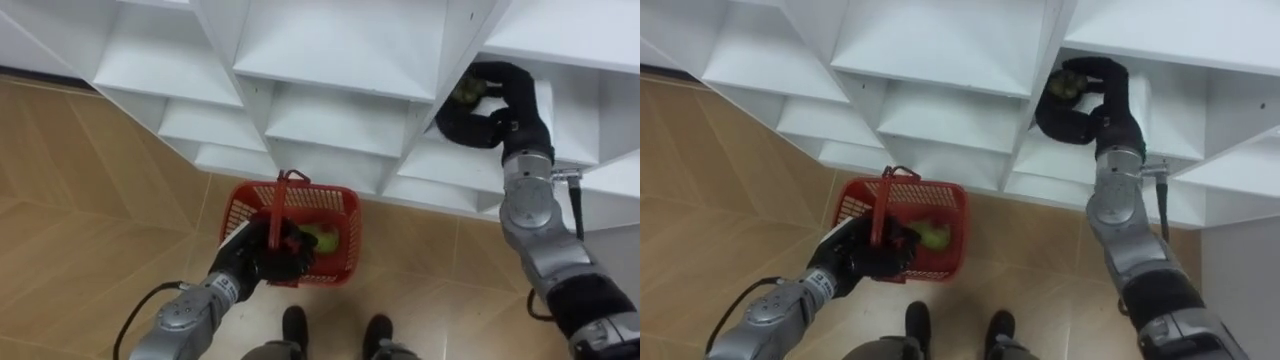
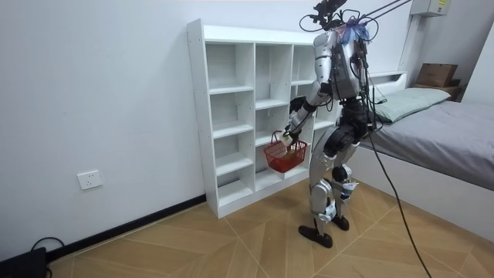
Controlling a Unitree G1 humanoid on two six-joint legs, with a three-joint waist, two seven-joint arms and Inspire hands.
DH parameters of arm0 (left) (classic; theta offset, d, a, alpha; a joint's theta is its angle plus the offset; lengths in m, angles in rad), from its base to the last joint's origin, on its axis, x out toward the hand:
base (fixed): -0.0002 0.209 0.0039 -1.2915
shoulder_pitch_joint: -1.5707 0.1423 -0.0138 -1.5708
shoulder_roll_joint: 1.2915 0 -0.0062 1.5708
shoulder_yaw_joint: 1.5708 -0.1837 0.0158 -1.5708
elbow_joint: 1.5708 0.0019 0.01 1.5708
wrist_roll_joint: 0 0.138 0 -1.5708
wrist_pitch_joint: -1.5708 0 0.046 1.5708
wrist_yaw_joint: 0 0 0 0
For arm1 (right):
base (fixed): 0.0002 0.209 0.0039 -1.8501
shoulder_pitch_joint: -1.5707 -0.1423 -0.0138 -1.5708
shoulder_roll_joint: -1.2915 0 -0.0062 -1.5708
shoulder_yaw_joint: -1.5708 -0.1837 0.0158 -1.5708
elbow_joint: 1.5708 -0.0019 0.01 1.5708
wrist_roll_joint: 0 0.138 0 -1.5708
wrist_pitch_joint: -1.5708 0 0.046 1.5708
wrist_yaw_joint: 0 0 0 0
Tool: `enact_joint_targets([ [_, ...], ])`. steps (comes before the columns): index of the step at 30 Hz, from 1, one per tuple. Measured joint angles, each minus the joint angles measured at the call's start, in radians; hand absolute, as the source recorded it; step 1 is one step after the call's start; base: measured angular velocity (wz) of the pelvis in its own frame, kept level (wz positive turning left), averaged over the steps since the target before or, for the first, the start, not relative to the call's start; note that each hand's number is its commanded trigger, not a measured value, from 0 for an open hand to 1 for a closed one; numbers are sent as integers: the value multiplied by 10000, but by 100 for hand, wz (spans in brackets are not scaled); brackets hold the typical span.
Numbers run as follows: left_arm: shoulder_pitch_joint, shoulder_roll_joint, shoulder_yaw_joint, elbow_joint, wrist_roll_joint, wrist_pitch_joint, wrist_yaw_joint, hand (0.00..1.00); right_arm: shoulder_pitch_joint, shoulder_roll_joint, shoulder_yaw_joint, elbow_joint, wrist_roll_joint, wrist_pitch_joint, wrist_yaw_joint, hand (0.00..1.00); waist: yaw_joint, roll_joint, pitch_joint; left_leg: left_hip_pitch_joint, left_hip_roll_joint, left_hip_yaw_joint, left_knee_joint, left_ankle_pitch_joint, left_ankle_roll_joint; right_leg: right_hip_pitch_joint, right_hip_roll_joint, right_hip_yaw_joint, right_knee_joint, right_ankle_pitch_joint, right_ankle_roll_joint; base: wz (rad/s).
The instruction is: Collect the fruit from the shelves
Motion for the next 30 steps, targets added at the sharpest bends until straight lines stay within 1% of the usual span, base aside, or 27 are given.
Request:
enact_joint_targets([
  [2,81,-71,-1,-230,9,-20,1,100,538,5,104,-411,103,-185,35,100,-39,19,-77,82,18,20,53,-1,0,107,25,51,-25,3,-3,-3],
  [3,104,-77,0,-303,17,-31,1,100,642,11,110,-478,103,-189,67,100,-69,43,-102,97,24,20,58,-1,0,132,29,47,-33,5,-6,0],
  [4,160,-85,4,-475,19,-46,1,100,818,30,110,-537,96,-219,123,100,-124,105,-174,122,40,19,60,-1,0,188,51,35,-75,21,-10,0],
  [5,190,-84,16,-563,18,-55,1,100,887,52,111,-537,96,-231,129,100,-126,117,-189,153,50,21,57,-1,-1,224,64,43,-90,33,-16,0],
  [7,281,-91,130,-764,10,-201,-1,100,1132,241,111,-539,87,-281,134,100,-154,123,-198,336,92,33,42,-2,-5,383,113,66,-128,67,-46,-7],
  [8,282,-109,188,-790,-9,-232,-1,100,1238,273,170,-567,86,-301,135,100,-164,115,-215,385,105,39,38,1,-16,414,121,67,-135,70,-56,0],
  [11,374,-168,450,-922,-1,-261,2,100,1443,331,199,-828,61,-319,224,100,-170,124,-227,429,148,74,50,13,-39,437,143,60,-135,112,-107,-4],
  [13,587,-185,607,-1075,19,-278,41,100,1828,436,204,-1058,34,-547,358,100,-191,121,-253,562,184,63,44,37,-72,594,188,42,-179,151,-141,0],
  [15,788,-215,610,-1144,49,-356,73,100,2263,452,247,-1397,38,-555,445,100,-168,137,-350,650,223,52,15,51,-95,715,249,52,-303,194,-155,-2],
  [16,890,-203,627,-1145,89,-404,75,100,2477,471,353,-1564,34,-559,523,100,-174,104,-408,717,229,61,-53,77,-125,758,265,69,-336,226,-174,-3],
  [18,1008,-220,632,-1146,113,-408,80,100,2739,561,400,-1752,-85,-566,705,100,-209,111,-429,823,221,63,-129,115,-145,835,270,90,-336,228,-181,-2],
  [20,1163,-277,740,-1147,426,-430,81,100,2884,736,383,-1774,-378,-564,1022,100,-422,130,-441,830,225,44,-141,138,-166,835,293,114,-335,226,-190,0],
  [22,1252,-286,758,-1147,601,-430,81,100,3009,805,360,-1793,-415,-562,1282,100,-482,130,-442,832,232,40,-142,143,-173,837,313,138,-342,228,-194,0],
  [27,1346,-291,813,-1158,596,-457,81,100,3180,839,267,-1861,-407,-559,1770,100,-618,130,-442,862,228,45,-216,152,-184,856,387,273,-459,257,-178,-1],
  [30,1397,-315,973,-1159,596,-464,79,100,3203,879,260,-1957,-441,-559,1993,100,-701,128,-441,918,216,53,-320,159,-192,890,400,292,-529,281,-175,-1],
])
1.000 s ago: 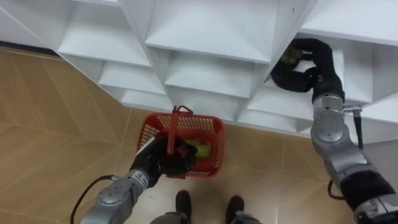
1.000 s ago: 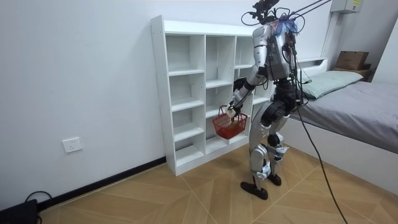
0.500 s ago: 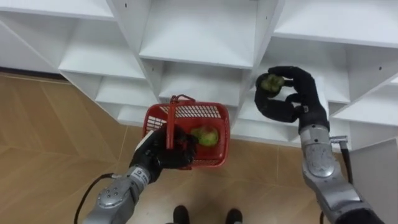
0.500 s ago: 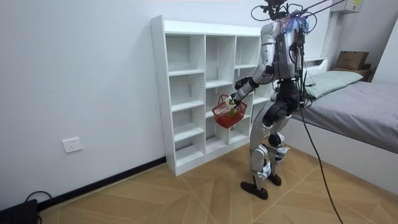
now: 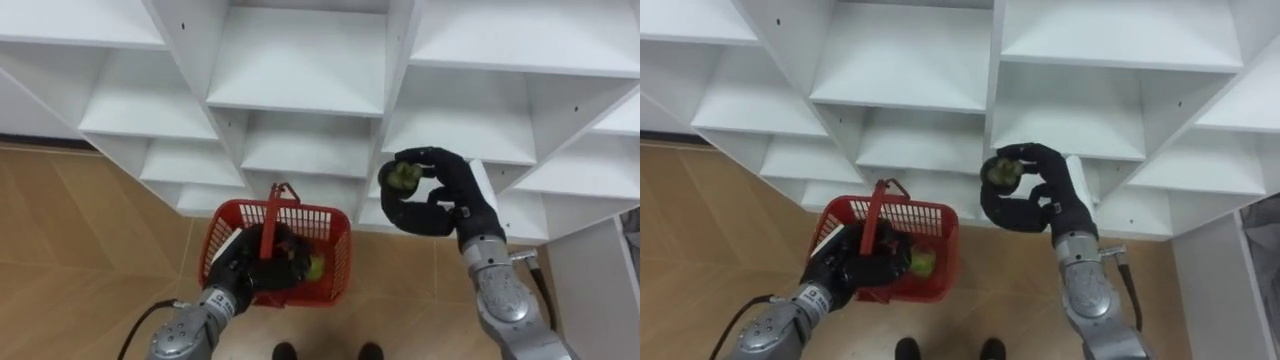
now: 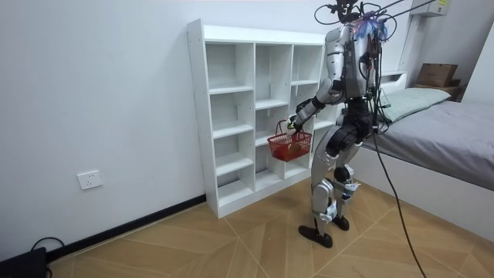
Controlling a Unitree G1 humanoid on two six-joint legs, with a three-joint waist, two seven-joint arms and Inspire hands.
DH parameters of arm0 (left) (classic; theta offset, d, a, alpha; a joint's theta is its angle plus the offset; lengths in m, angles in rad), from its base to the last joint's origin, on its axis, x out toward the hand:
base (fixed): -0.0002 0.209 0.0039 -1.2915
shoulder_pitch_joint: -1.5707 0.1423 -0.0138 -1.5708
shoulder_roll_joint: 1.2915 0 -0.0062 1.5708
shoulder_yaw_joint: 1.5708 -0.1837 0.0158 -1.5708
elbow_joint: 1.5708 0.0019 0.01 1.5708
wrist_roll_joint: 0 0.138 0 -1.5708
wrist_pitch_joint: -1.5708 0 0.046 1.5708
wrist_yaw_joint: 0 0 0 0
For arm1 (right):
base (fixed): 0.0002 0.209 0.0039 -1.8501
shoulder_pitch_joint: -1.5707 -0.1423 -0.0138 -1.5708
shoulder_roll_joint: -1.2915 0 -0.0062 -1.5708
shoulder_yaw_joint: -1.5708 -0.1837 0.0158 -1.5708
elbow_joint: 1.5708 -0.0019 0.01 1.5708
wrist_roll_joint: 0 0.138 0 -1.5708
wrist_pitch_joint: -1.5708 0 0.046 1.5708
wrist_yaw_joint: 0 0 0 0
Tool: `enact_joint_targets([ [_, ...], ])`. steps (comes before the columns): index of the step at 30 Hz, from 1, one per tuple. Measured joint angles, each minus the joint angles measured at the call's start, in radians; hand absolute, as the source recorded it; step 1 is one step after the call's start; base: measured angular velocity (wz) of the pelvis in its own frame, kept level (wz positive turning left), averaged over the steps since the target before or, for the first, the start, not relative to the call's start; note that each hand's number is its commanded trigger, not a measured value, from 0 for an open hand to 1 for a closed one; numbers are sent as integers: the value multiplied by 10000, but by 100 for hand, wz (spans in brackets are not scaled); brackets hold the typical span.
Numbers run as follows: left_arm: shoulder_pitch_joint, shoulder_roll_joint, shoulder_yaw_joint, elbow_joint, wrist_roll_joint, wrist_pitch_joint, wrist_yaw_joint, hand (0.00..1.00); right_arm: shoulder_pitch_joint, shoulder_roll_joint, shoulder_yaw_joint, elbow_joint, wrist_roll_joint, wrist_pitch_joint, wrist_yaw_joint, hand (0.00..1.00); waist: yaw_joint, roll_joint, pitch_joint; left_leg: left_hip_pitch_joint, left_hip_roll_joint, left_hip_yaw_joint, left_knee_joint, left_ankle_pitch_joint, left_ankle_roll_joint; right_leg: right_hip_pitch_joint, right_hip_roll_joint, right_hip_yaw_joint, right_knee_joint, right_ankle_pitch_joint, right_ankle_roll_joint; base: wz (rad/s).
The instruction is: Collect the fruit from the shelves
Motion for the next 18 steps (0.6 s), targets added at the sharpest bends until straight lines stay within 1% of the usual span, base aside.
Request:
enact_joint_targets([
  [2,2,-24,90,-2,-1,-15,0,100,89,5,-11,-160,-26,0,116,100,-15,1,0,10,5,0,-42,4,-7,24,22,0,-81,10,3,0],
  [8,135,-261,161,-342,-11,-14,32,100,826,261,-29,-888,28,66,622,100,25,-1,1,43,-8,-2,-199,3,-20,24,35,9,-155,15,5,-1],
  [15,115,-466,166,-390,-28,-25,32,100,971,341,58,-1095,60,78,1170,100,38,-7,5,48,-14,-5,-204,-4,-31,-19,34,74,-128,13,7,-3],
  [18,115,-533,162,-390,-50,-26,32,100,977,372,110,-1389,134,187,1378,100,34,-10,8,51,-11,-6,-197,-4,-31,-19,37,83,-126,14,7,0],
])
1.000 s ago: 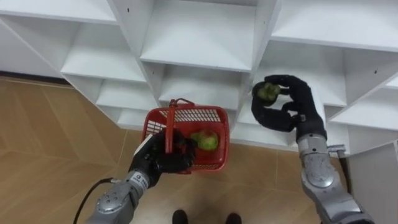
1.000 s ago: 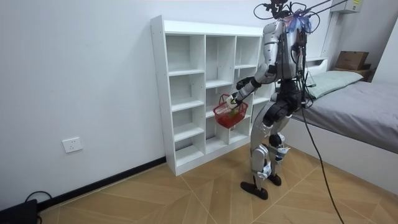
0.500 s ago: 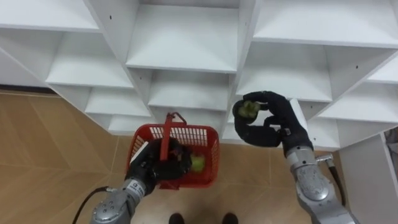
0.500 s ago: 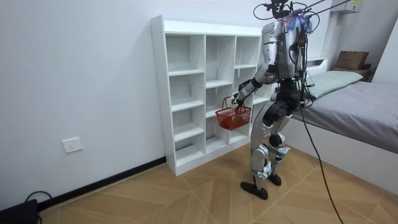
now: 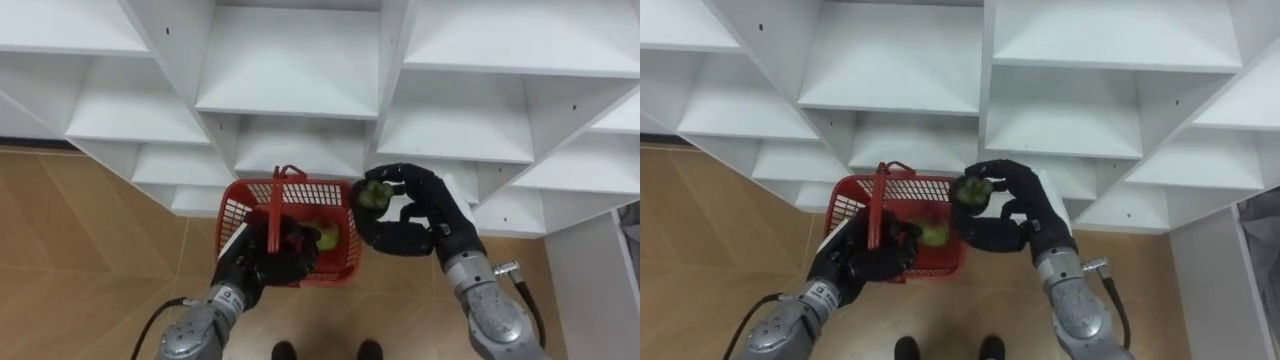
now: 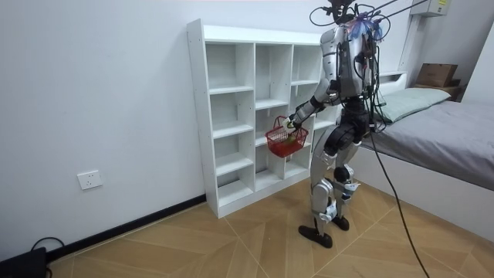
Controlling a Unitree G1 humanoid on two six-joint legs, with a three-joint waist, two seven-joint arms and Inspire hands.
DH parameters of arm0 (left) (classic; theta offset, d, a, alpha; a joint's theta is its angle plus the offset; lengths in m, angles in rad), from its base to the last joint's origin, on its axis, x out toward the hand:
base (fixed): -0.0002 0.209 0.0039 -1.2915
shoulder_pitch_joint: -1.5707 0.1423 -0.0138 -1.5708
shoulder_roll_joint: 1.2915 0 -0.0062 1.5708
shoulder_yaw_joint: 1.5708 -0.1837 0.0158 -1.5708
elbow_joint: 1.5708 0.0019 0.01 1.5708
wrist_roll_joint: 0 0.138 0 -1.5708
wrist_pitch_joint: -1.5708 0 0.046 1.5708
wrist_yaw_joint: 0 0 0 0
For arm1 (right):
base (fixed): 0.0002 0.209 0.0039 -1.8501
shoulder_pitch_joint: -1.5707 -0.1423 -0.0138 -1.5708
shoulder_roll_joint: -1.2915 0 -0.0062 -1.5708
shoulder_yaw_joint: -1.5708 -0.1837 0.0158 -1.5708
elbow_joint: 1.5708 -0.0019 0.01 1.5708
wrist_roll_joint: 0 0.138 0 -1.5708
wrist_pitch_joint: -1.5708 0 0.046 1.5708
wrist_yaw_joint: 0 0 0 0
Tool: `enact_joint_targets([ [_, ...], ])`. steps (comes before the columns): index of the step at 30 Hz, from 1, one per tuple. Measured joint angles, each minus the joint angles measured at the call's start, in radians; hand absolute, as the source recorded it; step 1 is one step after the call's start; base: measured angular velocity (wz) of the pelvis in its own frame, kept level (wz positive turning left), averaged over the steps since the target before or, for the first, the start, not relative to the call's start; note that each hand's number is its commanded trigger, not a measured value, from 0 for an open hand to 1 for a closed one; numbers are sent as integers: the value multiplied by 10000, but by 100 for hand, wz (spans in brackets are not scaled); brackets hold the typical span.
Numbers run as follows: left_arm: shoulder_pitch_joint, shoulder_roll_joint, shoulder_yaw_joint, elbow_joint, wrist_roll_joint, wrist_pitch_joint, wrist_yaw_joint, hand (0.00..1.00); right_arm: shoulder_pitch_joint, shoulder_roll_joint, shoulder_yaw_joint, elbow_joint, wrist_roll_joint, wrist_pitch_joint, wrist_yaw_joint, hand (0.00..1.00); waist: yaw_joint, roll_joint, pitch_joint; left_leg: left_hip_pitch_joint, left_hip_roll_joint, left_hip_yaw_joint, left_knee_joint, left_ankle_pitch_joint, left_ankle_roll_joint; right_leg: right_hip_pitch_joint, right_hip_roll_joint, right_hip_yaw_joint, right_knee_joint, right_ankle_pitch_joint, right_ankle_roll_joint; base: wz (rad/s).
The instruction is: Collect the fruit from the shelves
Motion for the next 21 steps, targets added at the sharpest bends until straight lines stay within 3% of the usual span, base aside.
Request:
enact_joint_targets([
  [21,19,-78,-63,-1,-66,-127,89,100,350,233,43,-1136,422,227,1064,100,22,11,9,-25,31,4,-8,-23,-32,-10,24,-37,-19,-14,-17,0],
])
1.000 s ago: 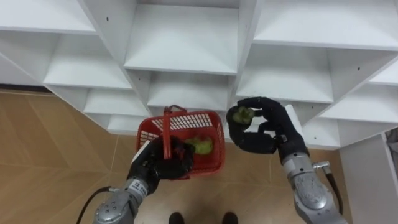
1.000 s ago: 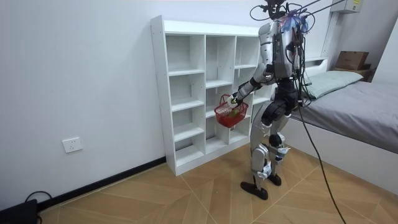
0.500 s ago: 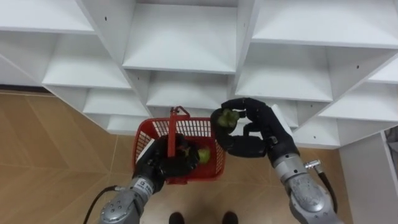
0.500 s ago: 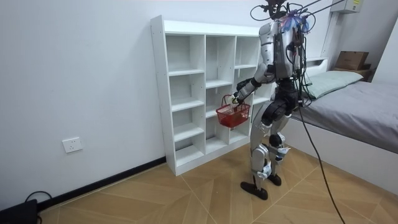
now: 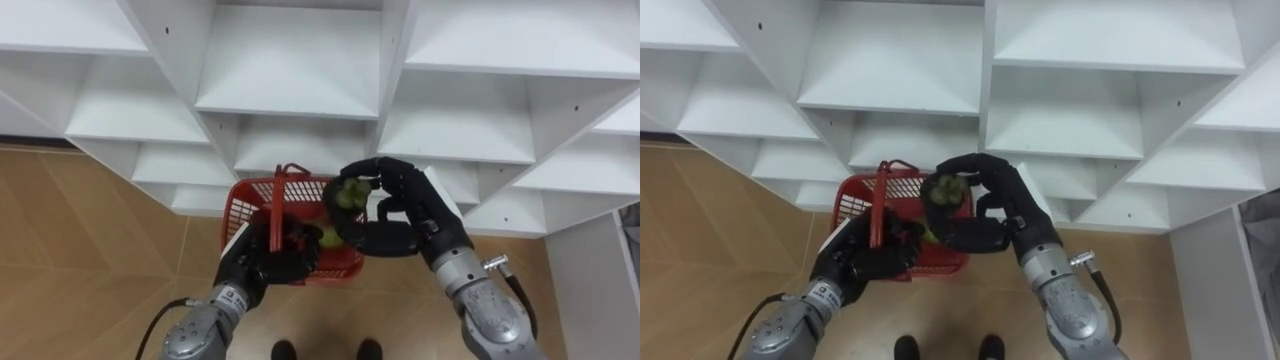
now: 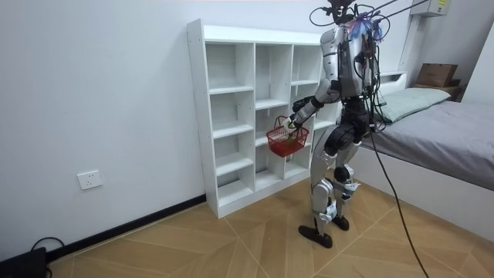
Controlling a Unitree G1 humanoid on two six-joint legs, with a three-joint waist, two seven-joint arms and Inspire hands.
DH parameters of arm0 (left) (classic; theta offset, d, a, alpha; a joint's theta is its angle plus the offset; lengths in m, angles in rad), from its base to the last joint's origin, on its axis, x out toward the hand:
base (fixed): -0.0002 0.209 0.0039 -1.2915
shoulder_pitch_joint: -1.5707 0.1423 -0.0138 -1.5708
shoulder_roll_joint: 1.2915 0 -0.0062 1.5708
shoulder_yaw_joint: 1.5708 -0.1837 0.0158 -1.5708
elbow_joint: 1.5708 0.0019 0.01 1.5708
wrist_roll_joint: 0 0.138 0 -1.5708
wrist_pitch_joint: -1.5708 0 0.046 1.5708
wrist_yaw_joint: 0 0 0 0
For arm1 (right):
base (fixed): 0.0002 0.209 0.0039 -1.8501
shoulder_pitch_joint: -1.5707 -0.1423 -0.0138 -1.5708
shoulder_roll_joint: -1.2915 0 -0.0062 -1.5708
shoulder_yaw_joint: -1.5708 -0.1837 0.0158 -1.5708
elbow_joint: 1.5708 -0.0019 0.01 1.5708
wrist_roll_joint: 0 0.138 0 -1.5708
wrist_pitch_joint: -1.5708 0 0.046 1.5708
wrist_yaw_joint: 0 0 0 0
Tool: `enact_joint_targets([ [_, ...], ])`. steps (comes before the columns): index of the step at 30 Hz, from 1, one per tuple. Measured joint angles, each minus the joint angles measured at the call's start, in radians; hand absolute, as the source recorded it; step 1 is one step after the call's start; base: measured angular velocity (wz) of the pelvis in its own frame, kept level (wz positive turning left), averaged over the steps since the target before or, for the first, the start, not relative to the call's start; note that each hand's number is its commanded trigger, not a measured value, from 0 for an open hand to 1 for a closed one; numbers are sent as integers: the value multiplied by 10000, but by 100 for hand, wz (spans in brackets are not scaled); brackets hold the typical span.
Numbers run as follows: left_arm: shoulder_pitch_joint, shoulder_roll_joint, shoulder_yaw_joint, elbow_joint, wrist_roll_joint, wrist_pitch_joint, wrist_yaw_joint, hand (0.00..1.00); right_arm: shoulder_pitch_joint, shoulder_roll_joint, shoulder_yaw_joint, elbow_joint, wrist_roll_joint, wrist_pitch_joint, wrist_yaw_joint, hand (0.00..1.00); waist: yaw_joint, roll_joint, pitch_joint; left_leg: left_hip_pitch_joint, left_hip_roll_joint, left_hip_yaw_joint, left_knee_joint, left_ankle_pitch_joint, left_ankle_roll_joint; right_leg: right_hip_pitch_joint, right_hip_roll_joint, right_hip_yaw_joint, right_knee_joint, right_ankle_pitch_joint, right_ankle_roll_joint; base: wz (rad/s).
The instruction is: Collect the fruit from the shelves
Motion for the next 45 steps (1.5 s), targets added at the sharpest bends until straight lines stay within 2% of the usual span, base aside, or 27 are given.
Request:
enact_joint_targets([
  [16,60,-16,-154,-58,-105,0,2,100,38,141,40,0,-9,9,153,100,1,2,0,-2,0,-2,2,-3,-4,-6,11,26,5,-5,0,0],
  [18,115,-14,-154,-173,-111,0,2,100,69,171,69,0,-12,10,158,78,-3,3,1,-1,2,-2,3,-4,-7,-7,11,22,5,-5,-1,0],
  [19,136,-19,-154,-227,-111,0,2,100,85,184,84,0,-13,11,164,53,-3,3,1,-1,3,-2,3,-4,-7,-7,11,21,7,-6,-2,0],
  [20,151,-20,-155,-259,-111,0,2,100,88,188,90,0,-13,11,167,40,-4,4,1,-1,3,-2,3,-5,-7,-7,11,21,7,-6,-3,0],
  [22,211,-20,-156,-364,-111,0,2,100,90,192,105,0,-13,11,172,24,-8,4,1,-1,3,-2,5,-4,-7,-7,11,21,9,-6,-3,0],
  [23,219,-21,-156,-369,-111,0,2,100,90,195,106,0,-13,11,175,20,-7,4,1,-1,3,-2,5,-5,-7,-7,10,20,10,-6,-2,0],
  [24,220,-22,-156,-369,-108,0,2,100,90,196,111,0,-7,11,174,7,-5,4,1,-1,3,-2,5,-5,-7,-7,12,26,12,-6,-3,0],
  [29,264,-28,-154,-440,-109,0,2,100,189,195,244,-2,-6,61,167,0,-4,4,1,-6,3,-2,5,-5,-8,-18,19,44,16,-8,-5,0],
  [45,417,-166,-312,-673,-197,3,2,100,189,215,353,-4,-7,80,278,0,-2,6,-1,-5,-4,-1,7,-5,-8,-15,21,41,15,-8,-6,0],
])
